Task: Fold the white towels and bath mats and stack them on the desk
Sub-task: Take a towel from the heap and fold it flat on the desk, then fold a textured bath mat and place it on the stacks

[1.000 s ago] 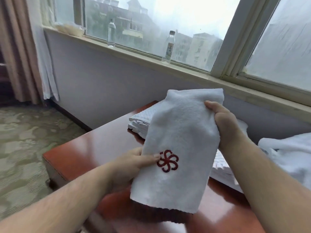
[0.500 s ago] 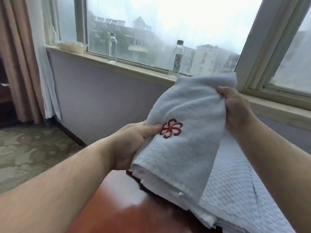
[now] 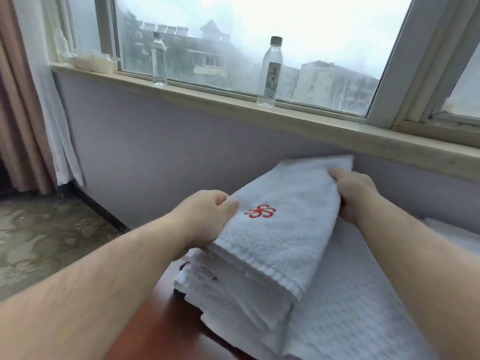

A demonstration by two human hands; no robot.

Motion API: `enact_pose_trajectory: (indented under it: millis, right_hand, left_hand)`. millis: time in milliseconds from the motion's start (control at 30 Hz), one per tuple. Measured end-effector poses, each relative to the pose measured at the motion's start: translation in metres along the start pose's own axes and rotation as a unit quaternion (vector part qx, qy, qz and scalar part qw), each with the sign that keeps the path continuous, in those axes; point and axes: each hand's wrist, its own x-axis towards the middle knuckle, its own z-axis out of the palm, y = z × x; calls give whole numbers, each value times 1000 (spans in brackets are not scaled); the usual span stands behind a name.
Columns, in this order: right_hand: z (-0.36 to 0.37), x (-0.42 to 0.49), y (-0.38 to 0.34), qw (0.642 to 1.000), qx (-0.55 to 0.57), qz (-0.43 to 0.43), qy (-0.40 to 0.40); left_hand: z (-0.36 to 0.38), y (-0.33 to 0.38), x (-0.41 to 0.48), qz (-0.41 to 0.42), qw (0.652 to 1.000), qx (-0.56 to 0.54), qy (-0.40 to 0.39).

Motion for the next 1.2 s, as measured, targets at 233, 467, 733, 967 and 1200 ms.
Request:
enact_pose_trajectory:
  millis: [233,467,733,967,1200]
  right_hand:
    - [12,-1,-5,965,-233,-59,103]
    - [27,-24,-23,825,-484,-286,65]
    - [24,2,26,833,-532,-147,-50]
    - [10,-48,19,817,-558,-86,-115]
    - [-58,-168,11,804,-553,-140,-166]
  left_hand:
    - [-1,3,-4,-20,981,192,32]
    - [24,32,-19,53,978,199,17]
    - [49,19,-18,46,969,242,-27]
    - [35,20,-23,51,961,264,-58]
    - [25,-6,-106,56,960,274,-36]
